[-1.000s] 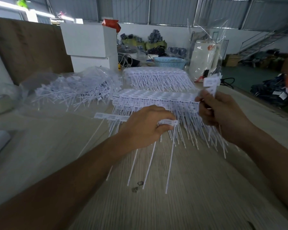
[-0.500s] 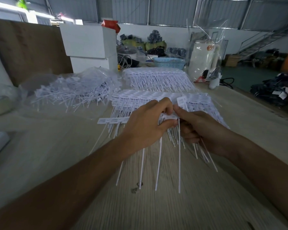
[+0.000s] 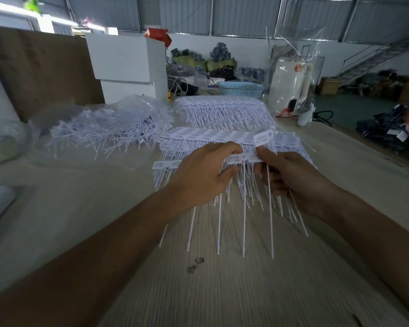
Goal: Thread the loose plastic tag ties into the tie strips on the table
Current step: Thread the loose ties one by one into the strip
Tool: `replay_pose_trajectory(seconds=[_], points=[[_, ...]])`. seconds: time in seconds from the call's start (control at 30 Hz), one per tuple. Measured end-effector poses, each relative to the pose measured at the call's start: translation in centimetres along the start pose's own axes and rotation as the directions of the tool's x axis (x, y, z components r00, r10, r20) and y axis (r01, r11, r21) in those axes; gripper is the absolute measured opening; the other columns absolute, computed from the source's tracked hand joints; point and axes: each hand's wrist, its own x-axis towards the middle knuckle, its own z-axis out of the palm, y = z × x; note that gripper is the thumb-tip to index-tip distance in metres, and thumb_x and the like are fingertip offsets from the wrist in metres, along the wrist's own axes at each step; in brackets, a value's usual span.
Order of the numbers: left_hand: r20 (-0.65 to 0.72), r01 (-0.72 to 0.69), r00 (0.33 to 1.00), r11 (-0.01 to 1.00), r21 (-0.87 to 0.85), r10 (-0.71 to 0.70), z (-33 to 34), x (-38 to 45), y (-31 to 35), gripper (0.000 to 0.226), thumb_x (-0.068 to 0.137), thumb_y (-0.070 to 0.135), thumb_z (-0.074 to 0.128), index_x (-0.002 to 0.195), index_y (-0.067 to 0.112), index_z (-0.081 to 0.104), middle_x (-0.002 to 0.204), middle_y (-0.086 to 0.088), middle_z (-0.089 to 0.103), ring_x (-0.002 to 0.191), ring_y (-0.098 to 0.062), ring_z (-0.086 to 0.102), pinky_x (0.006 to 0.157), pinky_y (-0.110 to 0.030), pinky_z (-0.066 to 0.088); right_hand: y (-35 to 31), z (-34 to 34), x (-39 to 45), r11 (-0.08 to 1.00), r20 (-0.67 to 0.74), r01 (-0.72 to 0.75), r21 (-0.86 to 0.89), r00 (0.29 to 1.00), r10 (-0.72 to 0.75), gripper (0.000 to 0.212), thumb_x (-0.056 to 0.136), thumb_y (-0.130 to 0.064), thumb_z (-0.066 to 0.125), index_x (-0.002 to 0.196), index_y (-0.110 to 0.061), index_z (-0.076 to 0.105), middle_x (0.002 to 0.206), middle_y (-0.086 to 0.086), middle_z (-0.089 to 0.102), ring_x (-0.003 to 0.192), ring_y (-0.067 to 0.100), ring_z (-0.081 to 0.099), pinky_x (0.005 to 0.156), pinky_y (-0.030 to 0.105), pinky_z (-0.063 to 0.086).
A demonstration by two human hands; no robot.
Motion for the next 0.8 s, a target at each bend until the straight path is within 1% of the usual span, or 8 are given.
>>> replay_pose_trajectory(seconds=[0.1, 0.23, 0.47, 0.57, 0.63, 0.7, 0.73, 0.8], points=[[-0.028, -0.022, 0.999, 0.999, 0.030, 0.023, -0.18, 0.08, 0.05, 0.023, 0.096, 0.026, 0.063, 0.119, 0.021, 0.064, 0.106, 0.000, 0.070, 0.096, -0.022, 0.063, 0.079, -0.045, 0.051, 0.02, -0.06, 0.01, 0.999, -0.005, 0.029, -0.038, 1.000, -0.030, 0.048, 0.093, -0.054, 0.058, 0.067, -0.014, 0.067, 0.058, 0.002, 0.031, 0.048, 0.012, 0.025, 0.044, 0.022, 0.022], [-0.030, -0.031, 0.999, 0.999, 0.032, 0.032, -0.04, 0.06, 0.30, 0.020, 0.099, 0.025, 0.059, 0.116, 0.018, 0.065, 0.105, -0.001, 0.070, 0.095, -0.023, 0.064, 0.077, -0.045, 0.051, 0.00, -0.24, 0.01, 0.985, -0.034, 0.117, -0.125, 0.992, -0.122, 0.047, 0.095, -0.047, 0.058, 0.069, -0.010, 0.068, 0.048, -0.006, 0.034, 0.041, 0.007, 0.028, 0.041, 0.016, 0.027], [-0.017, -0.040, 0.999, 0.999, -0.027, 0.040, 0.23, 0.17, -0.12, 0.014, 0.099, 0.022, 0.058, 0.108, 0.015, 0.066, 0.091, 0.000, 0.070, 0.079, -0.022, 0.064, 0.069, -0.044, 0.053, 0.11, -0.37, 0.13, 0.925, -0.051, 0.237, -0.297, 0.963, -0.263, 0.048, 0.090, -0.046, 0.058, 0.071, -0.004, 0.069, 0.048, -0.005, 0.045, 0.042, 0.004, 0.037, 0.044, 0.014, 0.031], [-0.015, -0.032, 0.999, 0.997, -0.068, 0.031, 0.16, 0.29, -0.16, 0.012, 0.099, 0.019, 0.059, 0.104, 0.014, 0.068, 0.080, 0.007, 0.068, 0.070, -0.013, 0.061, 0.064, -0.037, 0.051, 0.12, -0.52, 0.30, 0.898, -0.049, 0.268, -0.349, 0.952, -0.303, 0.044, 0.095, -0.037, 0.060, 0.068, -0.003, 0.067, 0.046, -0.007, 0.046, 0.040, 0.003, 0.037, 0.043, 0.013, 0.030], [0.000, 0.000, 1.000, 0.992, -0.123, 0.000, 0.09, 0.35, -0.09, 0.014, 0.100, 0.017, 0.058, 0.095, 0.012, 0.070, 0.067, 0.015, 0.061, 0.059, -0.007, 0.058, 0.056, -0.034, 0.046, 0.04, -0.55, 0.28, 0.840, -0.024, 0.322, -0.437, 0.929, -0.369, 0.038, 0.095, -0.034, 0.061, 0.065, -0.012, 0.064, 0.050, -0.003, 0.049, 0.043, 0.006, 0.040, 0.046, 0.018, 0.031], [0.033, 0.050, 0.998, 0.980, -0.194, -0.044, -0.03, 0.48, -0.10, 0.021, 0.100, 0.015, 0.056, 0.086, 0.010, 0.071, 0.067, 0.016, 0.065, 0.060, -0.008, 0.064, 0.061, -0.034, 0.051, -0.12, -0.49, 0.11, 0.745, 0.022, 0.376, -0.551, 0.899, -0.437, 0.032, 0.094, -0.032, 0.062, 0.064, -0.020, 0.060, 0.055, -0.001, 0.052, 0.047, 0.006, 0.042, 0.051, 0.023, 0.033], [0.043, 0.066, 0.997, 0.973, -0.223, -0.058, -0.15, 0.52, -0.07, 0.022, 0.100, 0.014, 0.057, 0.086, 0.009, 0.072, 0.070, 0.014, 0.067, 0.062, -0.007, 0.066, 0.064, -0.029, 0.053, -0.16, -0.44, 0.04, 0.732, 0.028, 0.392, -0.557, 0.890, -0.455, 0.032, 0.093, -0.033, 0.063, 0.064, -0.021, 0.059, 0.055, -0.003, 0.050, 0.047, 0.005, 0.042, 0.051, 0.022, 0.032], [0.024, 0.059, 0.998, 0.968, -0.245, -0.055, -0.37, 0.67, 0.09, 0.016, 0.099, 0.014, 0.059, 0.093, 0.009, 0.073, 0.078, 0.009, 0.071, 0.068, -0.002, 0.067, 0.069, -0.021, 0.053, -0.23, -0.33, -0.09, 0.797, -0.014, 0.385, -0.466, 0.897, -0.442, 0.035, 0.091, -0.040, 0.062, 0.066, -0.016, 0.065, 0.050, -0.008, 0.046, 0.044, 0.004, 0.040, 0.048, 0.018, 0.031]])
